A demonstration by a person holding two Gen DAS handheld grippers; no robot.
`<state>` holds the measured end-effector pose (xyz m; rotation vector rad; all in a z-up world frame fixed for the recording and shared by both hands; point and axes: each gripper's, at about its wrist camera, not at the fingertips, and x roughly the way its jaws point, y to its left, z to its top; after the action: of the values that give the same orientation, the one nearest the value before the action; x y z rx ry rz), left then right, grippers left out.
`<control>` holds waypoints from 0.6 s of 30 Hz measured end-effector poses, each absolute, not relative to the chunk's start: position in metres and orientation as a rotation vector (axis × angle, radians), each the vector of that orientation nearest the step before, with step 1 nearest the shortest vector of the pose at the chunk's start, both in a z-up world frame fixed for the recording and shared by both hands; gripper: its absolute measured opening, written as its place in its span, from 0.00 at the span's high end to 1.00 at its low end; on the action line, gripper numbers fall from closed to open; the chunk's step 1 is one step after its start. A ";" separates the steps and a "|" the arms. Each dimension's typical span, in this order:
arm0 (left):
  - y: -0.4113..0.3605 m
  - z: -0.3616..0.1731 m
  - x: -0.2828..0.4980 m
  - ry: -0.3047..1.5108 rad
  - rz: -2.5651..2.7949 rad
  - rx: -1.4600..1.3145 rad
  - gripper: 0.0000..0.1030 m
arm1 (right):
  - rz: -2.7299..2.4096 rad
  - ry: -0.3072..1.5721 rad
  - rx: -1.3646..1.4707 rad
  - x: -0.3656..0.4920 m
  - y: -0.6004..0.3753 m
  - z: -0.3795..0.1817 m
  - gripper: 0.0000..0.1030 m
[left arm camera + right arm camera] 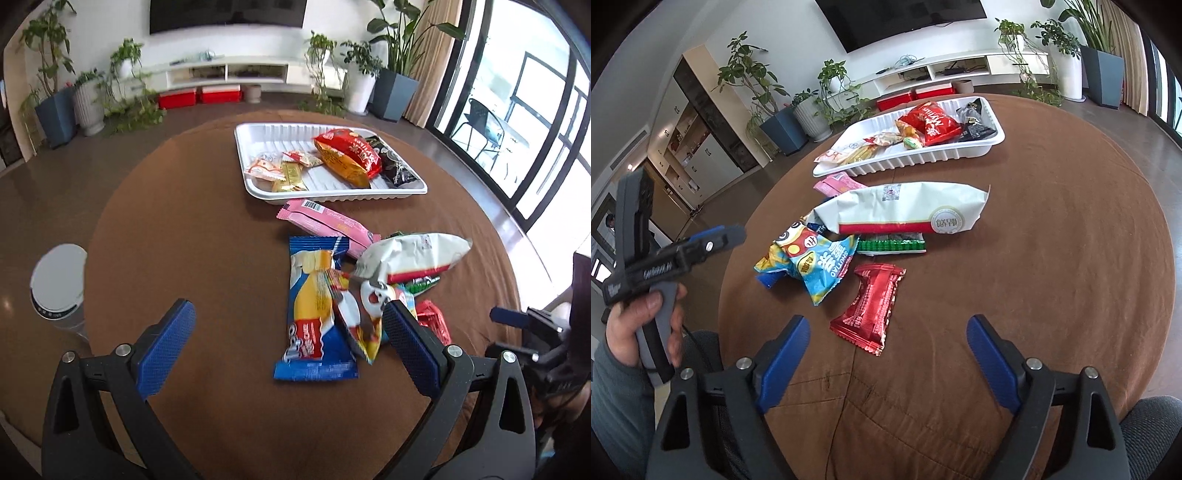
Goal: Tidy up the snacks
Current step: 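Withdraw both tools from the tray back over the remaining snacks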
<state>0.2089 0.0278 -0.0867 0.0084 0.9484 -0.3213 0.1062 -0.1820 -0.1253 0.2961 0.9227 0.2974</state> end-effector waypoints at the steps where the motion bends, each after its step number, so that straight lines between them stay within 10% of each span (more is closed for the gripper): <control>1: 0.026 -0.088 0.218 0.965 -0.319 0.017 0.00 | 0.298 0.923 0.296 0.107 -0.181 -0.125 0.13; 18: -0.006 -0.133 0.285 1.130 -0.374 0.160 0.04 | 0.279 0.965 0.298 0.110 -0.187 -0.137 0.13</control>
<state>0.2853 -0.0062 -0.1326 0.1595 1.1299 -0.3736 0.1104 -0.1875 -0.1366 0.2984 0.9651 0.2794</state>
